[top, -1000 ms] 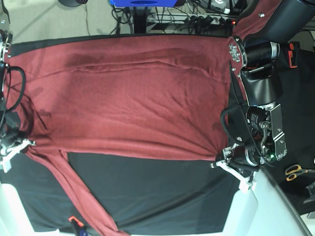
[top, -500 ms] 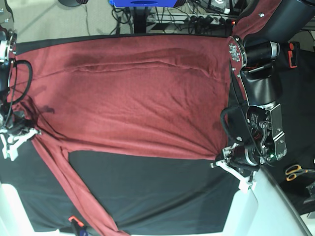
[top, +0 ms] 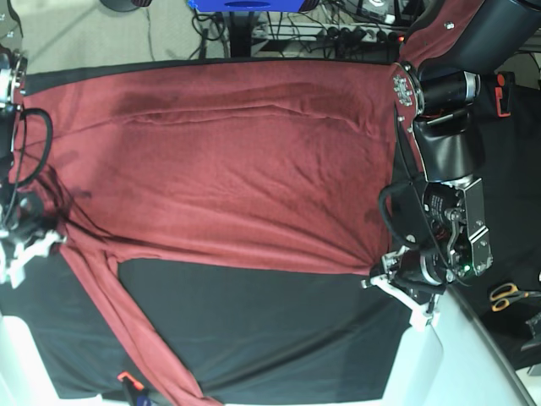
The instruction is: Fold the T-shirt properly
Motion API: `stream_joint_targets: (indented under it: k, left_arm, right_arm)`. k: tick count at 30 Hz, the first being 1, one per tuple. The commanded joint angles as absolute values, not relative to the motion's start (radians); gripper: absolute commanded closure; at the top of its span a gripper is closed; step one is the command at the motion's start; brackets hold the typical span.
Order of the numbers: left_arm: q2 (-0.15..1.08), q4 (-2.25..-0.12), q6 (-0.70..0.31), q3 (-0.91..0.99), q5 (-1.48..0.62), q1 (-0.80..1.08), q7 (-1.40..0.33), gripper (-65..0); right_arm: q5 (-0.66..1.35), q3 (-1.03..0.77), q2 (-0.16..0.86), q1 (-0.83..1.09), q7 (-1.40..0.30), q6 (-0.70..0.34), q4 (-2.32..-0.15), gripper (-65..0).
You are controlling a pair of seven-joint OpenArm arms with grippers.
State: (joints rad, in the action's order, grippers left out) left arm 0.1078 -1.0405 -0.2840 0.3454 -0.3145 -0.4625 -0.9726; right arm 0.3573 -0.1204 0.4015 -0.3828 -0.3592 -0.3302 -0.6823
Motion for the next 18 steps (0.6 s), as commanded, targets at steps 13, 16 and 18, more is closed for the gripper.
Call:
stream_joint_targets:
  k: [13, 16, 18]
  left_arm:
    - [0.116, -1.053, -0.285, 0.344, -0.326, -0.492, -0.954, 0.0]
    - [0.116, -1.053, -0.285, 0.344, -0.326, -0.492, -0.954, 0.0]
    - [0.116, -1.053, -0.285, 0.344, -0.326, -0.492, -0.954, 0.0]
  right_arm:
    - [0.127, -0.125, 0.354, -0.317, -0.469, -0.286, -0.934, -25.7]
    - [0.039, -0.130, 0.315, -0.317, -0.469, -0.288, -0.935, -25.7]
    - [0.035, -0.127, 0.312, -0.317, -0.469, -0.288, -0.935, -25.7]
